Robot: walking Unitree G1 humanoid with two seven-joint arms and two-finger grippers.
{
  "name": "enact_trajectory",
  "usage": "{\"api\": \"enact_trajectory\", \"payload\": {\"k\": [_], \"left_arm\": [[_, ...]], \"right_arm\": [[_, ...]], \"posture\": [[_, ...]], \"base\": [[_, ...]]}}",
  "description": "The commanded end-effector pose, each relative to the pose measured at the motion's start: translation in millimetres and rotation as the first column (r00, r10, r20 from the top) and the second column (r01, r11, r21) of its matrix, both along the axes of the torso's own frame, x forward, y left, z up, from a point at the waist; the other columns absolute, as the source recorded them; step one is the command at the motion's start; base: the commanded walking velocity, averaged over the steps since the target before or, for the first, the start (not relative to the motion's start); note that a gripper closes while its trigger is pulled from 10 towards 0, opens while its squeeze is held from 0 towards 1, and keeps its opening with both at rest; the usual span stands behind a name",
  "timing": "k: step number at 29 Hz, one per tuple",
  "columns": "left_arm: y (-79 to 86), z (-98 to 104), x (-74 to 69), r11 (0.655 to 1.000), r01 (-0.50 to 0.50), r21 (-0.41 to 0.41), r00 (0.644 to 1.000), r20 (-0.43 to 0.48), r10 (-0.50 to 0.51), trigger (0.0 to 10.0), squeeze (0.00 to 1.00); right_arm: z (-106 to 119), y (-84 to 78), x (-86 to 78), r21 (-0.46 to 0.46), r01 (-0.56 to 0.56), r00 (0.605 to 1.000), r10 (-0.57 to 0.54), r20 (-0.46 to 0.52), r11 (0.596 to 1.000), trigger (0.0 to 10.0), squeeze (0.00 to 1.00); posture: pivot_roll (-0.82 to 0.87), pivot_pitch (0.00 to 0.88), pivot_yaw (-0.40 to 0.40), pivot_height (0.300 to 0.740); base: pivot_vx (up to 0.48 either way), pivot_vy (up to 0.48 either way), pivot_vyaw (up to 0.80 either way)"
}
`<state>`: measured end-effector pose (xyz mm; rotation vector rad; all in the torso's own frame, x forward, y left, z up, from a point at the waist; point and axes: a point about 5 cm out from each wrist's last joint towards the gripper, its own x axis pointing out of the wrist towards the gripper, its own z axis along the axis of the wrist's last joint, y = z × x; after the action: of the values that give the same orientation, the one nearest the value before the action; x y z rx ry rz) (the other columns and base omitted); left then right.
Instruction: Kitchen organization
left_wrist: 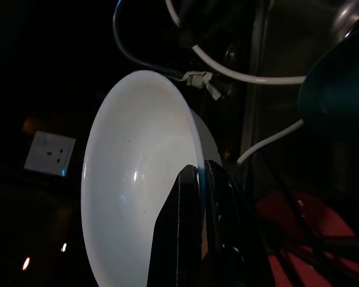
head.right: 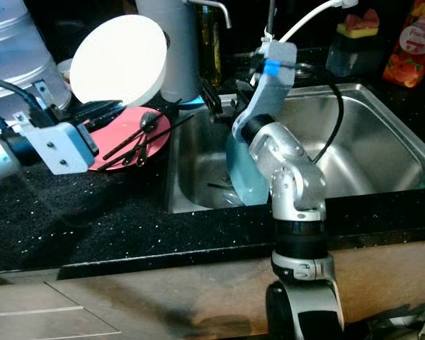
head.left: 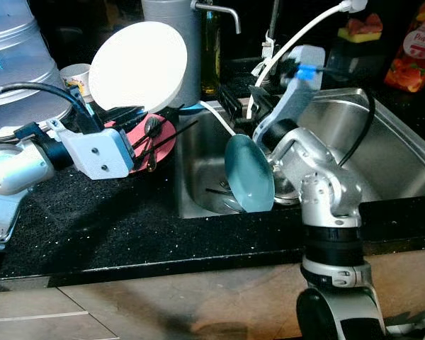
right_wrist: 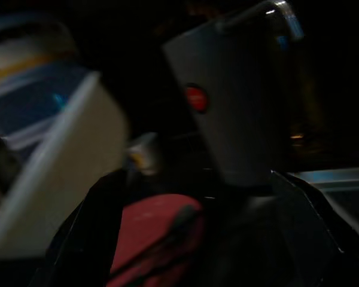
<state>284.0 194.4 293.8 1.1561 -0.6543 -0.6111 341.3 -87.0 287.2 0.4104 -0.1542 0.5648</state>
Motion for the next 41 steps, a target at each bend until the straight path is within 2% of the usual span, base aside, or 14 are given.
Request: {"api": "enact_trajectory", "payload": {"k": [1,3,17,20,23,33,37,41], "left_arm": [[-5.1,-3.9,-2.4,0.999,0.022,0.036,1.0,0.0,-0.022,0.0,0.0],[-10.5,-8.5,-2.0,0.997,0.041,0.058,0.999,-0.005,-0.041,0.0,0.0],[-26.7,-16.1,-4.7,0.991,0.105,0.08,0.994,-0.015,-0.104,0.0,0.0],[-21.0,-18.5,-0.7,0.995,0.067,0.071,0.998,-0.026,-0.066,0.0,0.0],[-16.4,-18.2,1.4,0.996,0.045,0.074,0.999,-0.026,-0.043,0.0,0.0],[-21.7,-18.2,1.6,0.996,0.063,0.065,0.998,-0.021,-0.062,0.0,0.0],[-26.4,-17.8,1.3,0.995,0.084,0.051,0.996,-0.022,-0.083,0.0,0.0],[-36.1,-21.2,0.3,0.991,0.121,0.055,0.992,-0.03,-0.119,0.0,0.0]], "right_arm": [[6.5,2.5,-3.1,0.046,-0.04,0.999,0.04,0.001,0.998,10.0,0.0],[10.2,4.2,-4.2,0.077,-0.07,0.998,0.07,-0.002,0.995,10.0,0.0],[7.6,8.7,-9.1,0.028,-0.12,0.992,0.121,-0.036,0.992,10.0,0.0],[8.8,6.3,-7.1,0.053,-0.097,0.994,0.099,-0.046,0.994,10.0,0.0],[13.3,-0.8,-3.9,0.127,-0.069,0.995,0.077,-0.057,0.989,10.0,0.0],[16.6,-1.9,-5.3,0.199,-0.087,0.992,0.102,-0.069,0.976,10.0,0.0],[13.2,1.6,-6.8,0.102,-0.086,0.994,0.093,-0.06,0.991,10.0,0.0],[9.7,7.4,-8.3,0.064,-0.096,0.993,0.1,-0.064,0.993,10.0,0.0]], "posture": [[0.05,0.013,0.035,0.74],[0.04,0.014,0.038,0.74],[0.04,0.015,0.041,0.74],[0.04,0.015,0.042,0.74],[0.04,0.018,0.042,0.74],[0.04,0.016,0.047,0.74],[0.04,0.016,0.049,0.74],[0.04,0.018,0.051,0.74]], "base": [[0.0,0.0,0.0],[0.0,0.0,0.0],[0.0,0.0,0.0],[0.0,0.0,0.0],[0.0,0.0,0.0],[0.0,0.0,0.0],[0.0,0.0,0.0],[0.0,0.0,0.0]]}}
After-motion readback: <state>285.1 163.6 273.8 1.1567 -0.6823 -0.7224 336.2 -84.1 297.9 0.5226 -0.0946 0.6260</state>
